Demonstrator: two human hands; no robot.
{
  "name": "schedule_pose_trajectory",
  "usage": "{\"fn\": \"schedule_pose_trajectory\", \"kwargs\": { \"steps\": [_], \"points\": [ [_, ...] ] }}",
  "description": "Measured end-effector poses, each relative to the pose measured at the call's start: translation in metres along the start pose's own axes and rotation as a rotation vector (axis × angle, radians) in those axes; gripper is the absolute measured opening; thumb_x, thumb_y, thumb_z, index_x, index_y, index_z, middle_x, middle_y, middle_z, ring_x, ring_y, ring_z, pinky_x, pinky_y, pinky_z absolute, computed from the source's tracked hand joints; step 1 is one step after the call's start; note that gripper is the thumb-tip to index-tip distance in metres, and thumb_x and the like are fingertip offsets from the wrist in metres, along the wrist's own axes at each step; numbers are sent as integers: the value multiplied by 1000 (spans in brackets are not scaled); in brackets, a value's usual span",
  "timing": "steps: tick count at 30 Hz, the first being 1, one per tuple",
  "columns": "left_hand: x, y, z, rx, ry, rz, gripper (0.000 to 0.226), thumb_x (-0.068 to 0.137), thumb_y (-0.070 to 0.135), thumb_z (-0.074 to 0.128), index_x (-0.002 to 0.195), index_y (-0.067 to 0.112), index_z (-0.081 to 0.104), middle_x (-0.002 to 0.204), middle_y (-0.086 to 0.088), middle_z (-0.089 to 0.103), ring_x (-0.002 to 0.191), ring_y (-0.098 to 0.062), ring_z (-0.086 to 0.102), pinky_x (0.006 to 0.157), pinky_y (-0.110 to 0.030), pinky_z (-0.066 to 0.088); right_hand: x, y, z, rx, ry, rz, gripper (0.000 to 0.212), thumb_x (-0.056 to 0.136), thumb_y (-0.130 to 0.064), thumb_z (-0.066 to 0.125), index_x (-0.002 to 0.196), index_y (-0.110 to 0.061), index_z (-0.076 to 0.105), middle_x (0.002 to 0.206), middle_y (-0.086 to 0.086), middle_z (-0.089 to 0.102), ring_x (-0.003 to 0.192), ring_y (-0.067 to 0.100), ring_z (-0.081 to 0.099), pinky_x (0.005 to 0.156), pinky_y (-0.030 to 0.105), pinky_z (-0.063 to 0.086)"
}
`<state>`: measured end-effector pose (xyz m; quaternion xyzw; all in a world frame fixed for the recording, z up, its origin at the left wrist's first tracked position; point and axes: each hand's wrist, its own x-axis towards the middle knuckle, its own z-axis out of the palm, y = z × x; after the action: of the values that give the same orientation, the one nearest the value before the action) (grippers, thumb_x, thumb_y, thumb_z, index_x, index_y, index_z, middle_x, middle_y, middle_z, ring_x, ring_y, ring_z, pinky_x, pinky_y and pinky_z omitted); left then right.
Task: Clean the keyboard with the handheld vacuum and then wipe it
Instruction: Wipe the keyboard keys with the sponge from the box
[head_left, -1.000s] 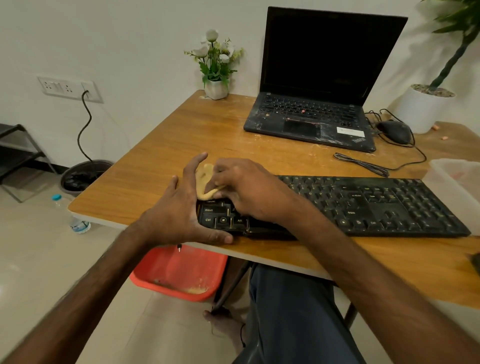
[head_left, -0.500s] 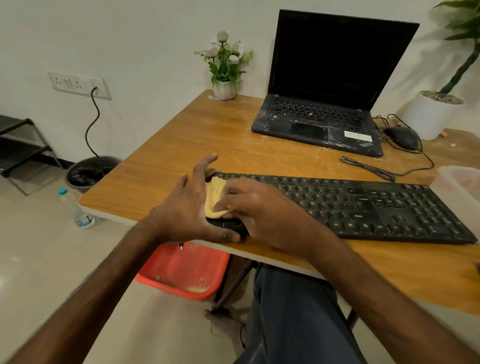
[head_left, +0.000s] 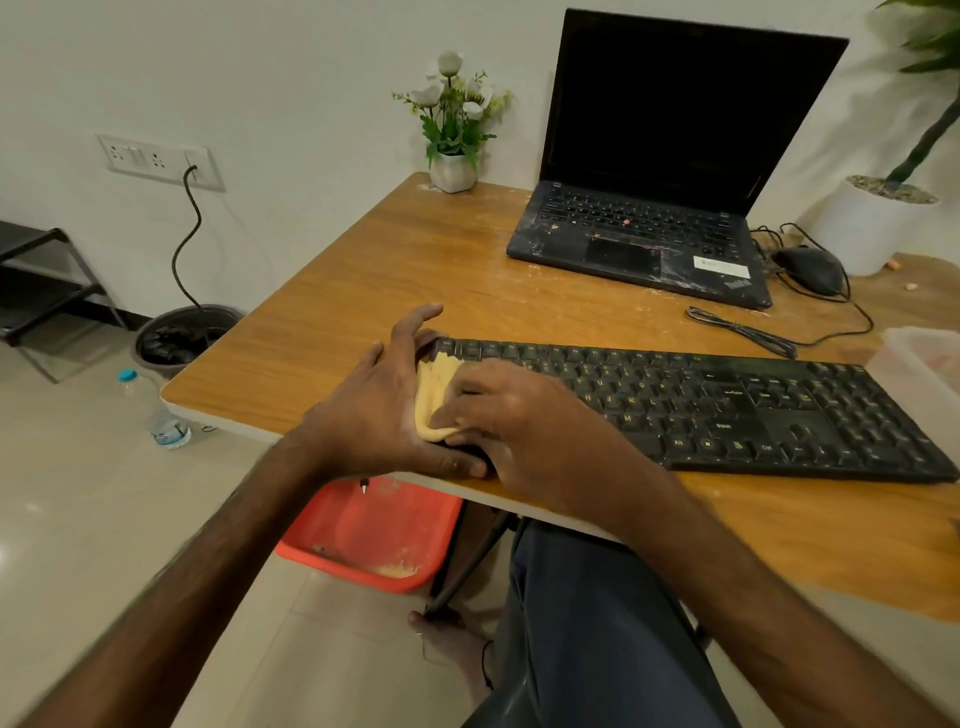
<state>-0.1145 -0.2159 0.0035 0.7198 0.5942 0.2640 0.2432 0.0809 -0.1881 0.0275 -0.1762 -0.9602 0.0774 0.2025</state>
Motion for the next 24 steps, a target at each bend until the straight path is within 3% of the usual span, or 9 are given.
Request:
{"fn": "schedule_pose_trajectory", "kwargs": {
  "steps": [4, 6, 9, 12, 15, 20, 24],
  "points": [
    [0, 4, -1, 5, -4, 3, 148, 40, 80, 80, 152, 43, -9, 155, 7, 27, 137, 5, 20, 124, -50, 18, 7, 7, 0, -157, 26, -11, 23, 82, -9, 65, 104, -11, 71, 99, 5, 63, 88, 19, 54, 63, 27, 44],
    [0, 7, -2, 4, -19, 0, 144, 42, 78, 80, 151, 43, -8, 145, 15, 25, 127, 12, 20, 124, -50, 17, 24, 19, -3, -212, 67, 54, 28, 79, -4, 73, 105, -13, 72, 98, 2, 63, 88, 18, 53, 62, 29, 44],
    [0, 3, -2, -27, -26, -18, 142, 42, 77, 84, 148, 49, -7, 149, 12, 27, 140, -2, 23, 121, -51, 25, 38, 25, -6, -128, 58, 126, 23, 84, -5, 71, 105, -13, 73, 98, 1, 62, 90, 17, 54, 70, 38, 51],
    [1, -3, -1, -58, -24, -27, 149, 39, 78, 87, 149, 51, -9, 158, 5, 27, 149, -20, 23, 118, -53, 31, 24, 7, -6, 60, -11, 75, 19, 88, -4, 66, 103, -10, 74, 98, 3, 61, 92, 17, 54, 75, 33, 48],
    [2, -6, 0, -58, -16, -19, 150, 37, 78, 87, 150, 49, -8, 158, 5, 29, 148, -18, 25, 118, -51, 33, 11, 2, -10, 9, -76, 48, 24, 87, -4, 68, 109, -13, 72, 103, 1, 61, 97, 17, 54, 78, 31, 47],
    [3, -7, 2, -23, 6, -15, 149, 39, 78, 87, 151, 44, -6, 155, 5, 33, 145, -17, 29, 118, -49, 32, -3, 6, -29, -66, -113, 270, 26, 95, -19, 62, 121, -24, 64, 116, -8, 56, 108, 11, 50, 94, 33, 46],
    [2, -7, 3, -39, 29, -7, 142, 44, 64, 90, 150, 46, -4, 156, 0, 32, 147, -14, 27, 119, -47, 31, 7, -24, 2, -97, -6, 229, 25, 86, -13, 71, 111, -13, 68, 107, 0, 58, 98, 18, 56, 83, 29, 48]
  ]
}}
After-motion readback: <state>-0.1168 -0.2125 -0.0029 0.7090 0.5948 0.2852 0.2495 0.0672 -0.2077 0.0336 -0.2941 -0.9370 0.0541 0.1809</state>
